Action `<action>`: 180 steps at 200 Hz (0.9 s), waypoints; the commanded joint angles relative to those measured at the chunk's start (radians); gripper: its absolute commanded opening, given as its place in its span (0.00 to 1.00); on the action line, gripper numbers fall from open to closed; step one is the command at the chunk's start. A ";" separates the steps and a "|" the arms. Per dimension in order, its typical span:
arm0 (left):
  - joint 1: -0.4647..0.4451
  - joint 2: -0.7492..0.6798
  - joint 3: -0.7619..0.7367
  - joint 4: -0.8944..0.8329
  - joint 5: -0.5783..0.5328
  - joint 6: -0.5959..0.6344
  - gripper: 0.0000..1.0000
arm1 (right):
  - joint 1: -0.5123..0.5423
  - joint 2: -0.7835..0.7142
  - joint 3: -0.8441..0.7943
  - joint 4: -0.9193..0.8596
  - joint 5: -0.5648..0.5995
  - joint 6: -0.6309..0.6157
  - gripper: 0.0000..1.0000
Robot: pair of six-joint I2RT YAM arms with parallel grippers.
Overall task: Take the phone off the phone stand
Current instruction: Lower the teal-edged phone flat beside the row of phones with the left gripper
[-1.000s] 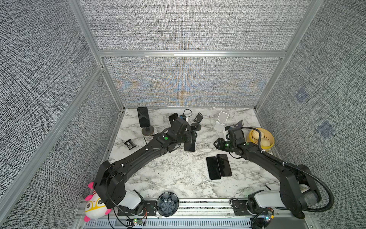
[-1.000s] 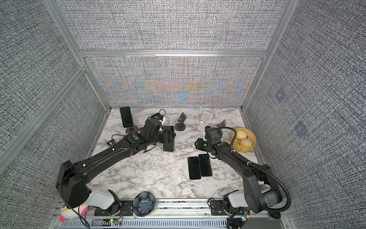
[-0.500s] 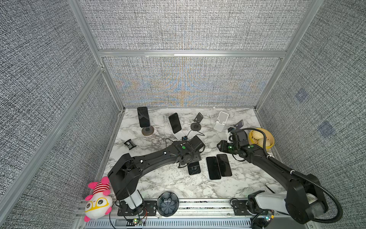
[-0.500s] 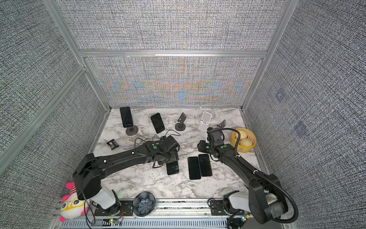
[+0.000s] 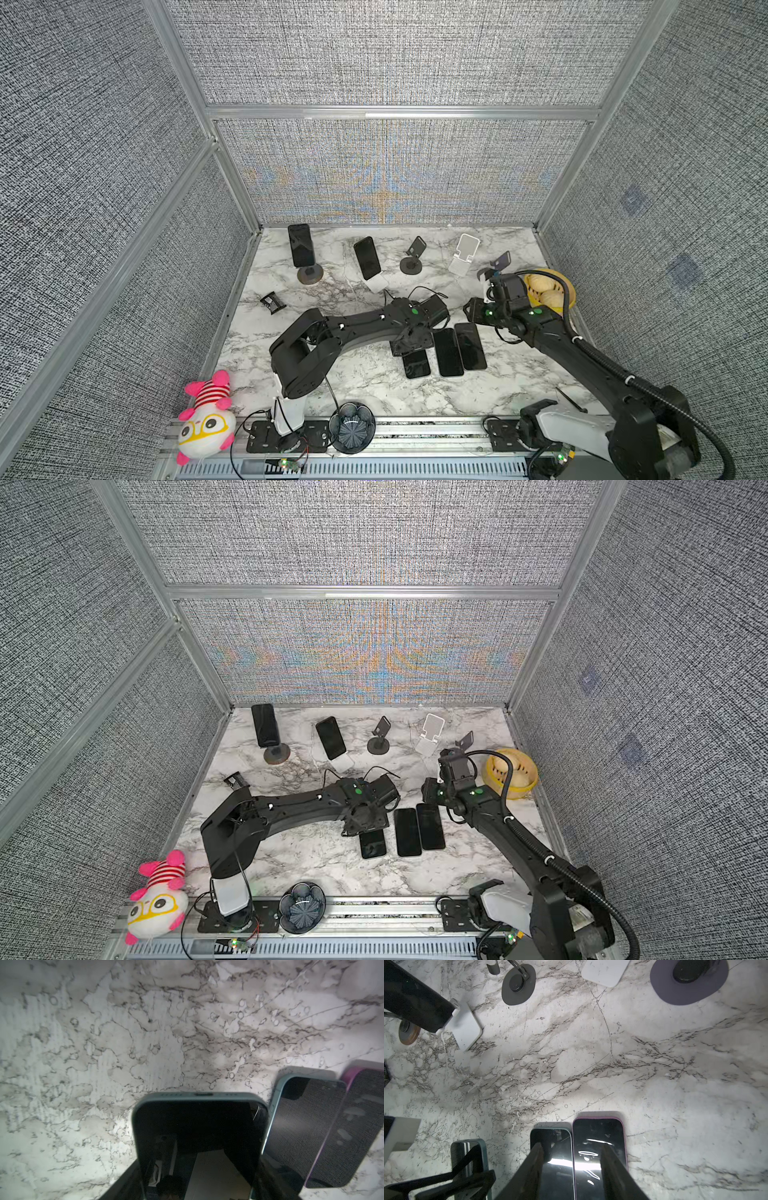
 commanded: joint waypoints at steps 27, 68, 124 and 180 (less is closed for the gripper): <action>-0.017 0.057 0.066 -0.015 -0.033 0.076 0.08 | -0.008 -0.015 -0.006 -0.020 0.023 -0.014 0.47; -0.020 0.066 0.071 -0.030 -0.059 0.092 0.08 | -0.011 -0.004 -0.010 -0.007 0.009 -0.006 0.47; -0.023 0.095 0.058 0.027 -0.030 0.096 0.08 | -0.010 0.008 -0.012 0.009 -0.002 -0.003 0.47; -0.024 0.112 0.047 0.062 -0.018 0.091 0.13 | -0.011 0.014 -0.018 0.018 -0.006 -0.005 0.47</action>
